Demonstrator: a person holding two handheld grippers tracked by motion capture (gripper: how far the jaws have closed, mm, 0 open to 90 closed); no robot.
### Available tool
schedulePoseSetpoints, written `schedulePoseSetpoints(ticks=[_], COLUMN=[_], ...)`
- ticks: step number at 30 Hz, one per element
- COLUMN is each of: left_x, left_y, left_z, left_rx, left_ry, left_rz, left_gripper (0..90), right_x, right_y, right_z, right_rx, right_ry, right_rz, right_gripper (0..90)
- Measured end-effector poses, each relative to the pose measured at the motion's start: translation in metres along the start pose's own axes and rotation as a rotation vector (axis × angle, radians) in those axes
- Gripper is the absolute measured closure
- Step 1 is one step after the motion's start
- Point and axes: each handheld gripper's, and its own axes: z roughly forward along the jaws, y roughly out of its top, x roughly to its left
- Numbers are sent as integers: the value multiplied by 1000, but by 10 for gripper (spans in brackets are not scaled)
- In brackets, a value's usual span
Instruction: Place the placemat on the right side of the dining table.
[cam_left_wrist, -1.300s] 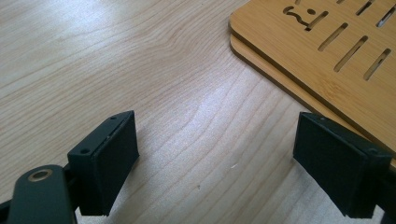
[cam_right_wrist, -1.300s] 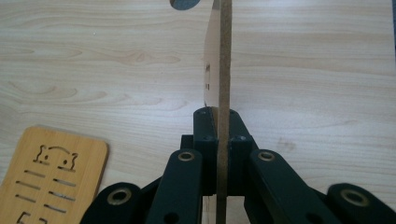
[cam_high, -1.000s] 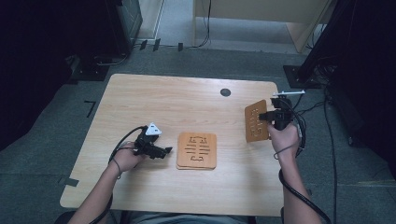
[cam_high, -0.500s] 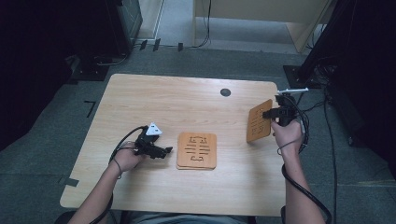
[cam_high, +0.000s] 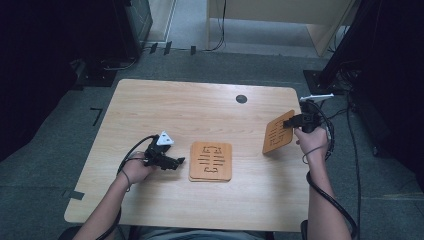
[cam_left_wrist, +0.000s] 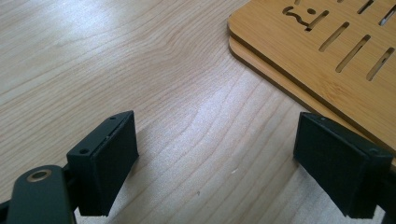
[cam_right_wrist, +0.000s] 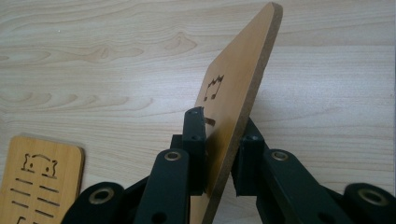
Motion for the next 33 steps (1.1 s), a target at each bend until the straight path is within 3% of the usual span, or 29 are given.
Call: schedulePoseSetpoints(ticks=[5,16,22,28,33], left_x=[0,0,-1,-1,-1], left_y=[0,0,0,0,0], left_z=[0,0,0,0,0], left_rx=[0,-1,1,0,0], left_ry=[-1,2,4,10,11], left_rz=[2,1,1,4,8], left_gripper=[128,128,128,128,128], right_x=[-7,-11,-19,-20,-23], right_y=[0,-2,-4,-5,-6], right_z=[1,4,7,12,13], right_rx=[2,-6,-2,-12,-16], right_ry=[11,-45,-39,-58,-43], right_rz=[10,-40,-25,-70,-59], right_gripper=[774,700,669,630,624])
